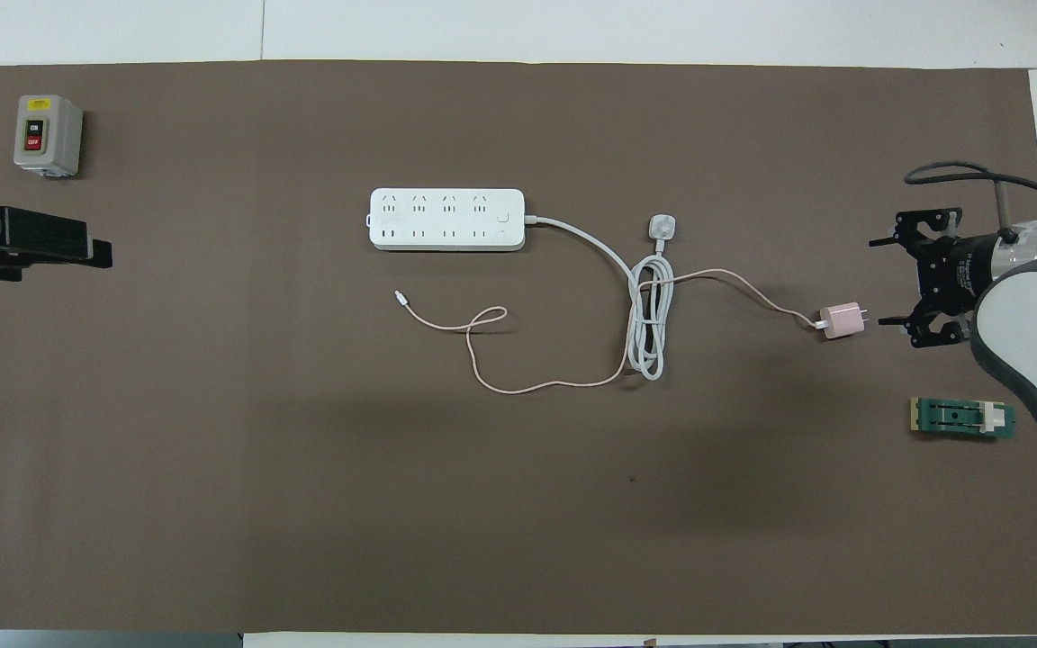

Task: Plug charger into power strip
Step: 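Move the right gripper over the pink charger while the left gripper reaches the strip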

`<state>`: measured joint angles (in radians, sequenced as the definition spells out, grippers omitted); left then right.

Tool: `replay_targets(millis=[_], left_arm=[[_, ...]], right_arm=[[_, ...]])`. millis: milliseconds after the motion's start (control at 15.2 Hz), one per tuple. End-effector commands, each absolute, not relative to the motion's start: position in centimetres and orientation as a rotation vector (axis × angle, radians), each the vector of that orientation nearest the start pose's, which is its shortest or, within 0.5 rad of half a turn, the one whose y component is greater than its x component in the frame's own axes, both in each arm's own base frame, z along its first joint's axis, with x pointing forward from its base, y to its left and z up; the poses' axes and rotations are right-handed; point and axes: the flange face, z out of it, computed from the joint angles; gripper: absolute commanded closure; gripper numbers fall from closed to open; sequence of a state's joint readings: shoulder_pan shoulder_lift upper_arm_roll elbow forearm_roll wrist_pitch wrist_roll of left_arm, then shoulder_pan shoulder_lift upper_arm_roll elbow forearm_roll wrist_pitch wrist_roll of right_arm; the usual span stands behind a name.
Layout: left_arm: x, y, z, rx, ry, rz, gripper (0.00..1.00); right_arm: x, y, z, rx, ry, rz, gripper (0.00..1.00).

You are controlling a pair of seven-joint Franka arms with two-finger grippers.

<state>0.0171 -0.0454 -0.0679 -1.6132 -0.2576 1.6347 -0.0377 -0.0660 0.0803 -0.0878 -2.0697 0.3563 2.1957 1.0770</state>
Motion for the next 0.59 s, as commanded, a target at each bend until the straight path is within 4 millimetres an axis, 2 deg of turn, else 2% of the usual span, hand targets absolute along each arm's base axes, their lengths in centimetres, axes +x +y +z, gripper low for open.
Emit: replay_targets(millis=[0, 132, 197, 263, 329, 395, 526], left_arm=[[56.2, -7.2, 61.6, -3.515, 0.025, -0.096, 0.00], [57.0, -7.3, 59.6, -3.605, 0.038, -0.193, 0.00], [57.6, -7.1, 58.5, -3.667, 0.078, -0.217, 0.00], [58.4, -6.8, 57.2, -3.748, 0.078, -0.206, 0.00], [59.2, -5.4, 56.2, -3.837, 0.020, -0.207, 0.00], [59.9, -5.0, 55.1, -3.900, 0.008, -0.197, 0.00], [60.5, -5.5, 52.4, -4.051, 0.069, -0.209, 0.00]], right_arm=[[56.4, -8.6, 38.7, -2.114, 1.871, 0.107, 0.00], [56.1, -10.1, 37.5, -2.058, 1.837, 0.116, 0.00], [55.6, -11.7, 37.0, -2.036, 1.812, 0.133, 0.00], [55.4, -12.1, 36.0, -2.049, 1.776, 0.174, 0.00], [55.4, -11.6, 35.1, -2.084, 1.734, 0.214, 0.00], [55.7, -11.4, 34.2, -2.086, 1.733, 0.232, 0.00], [56.0, -11.5, 33.1, -2.023, 1.735, 0.250, 0.00]])
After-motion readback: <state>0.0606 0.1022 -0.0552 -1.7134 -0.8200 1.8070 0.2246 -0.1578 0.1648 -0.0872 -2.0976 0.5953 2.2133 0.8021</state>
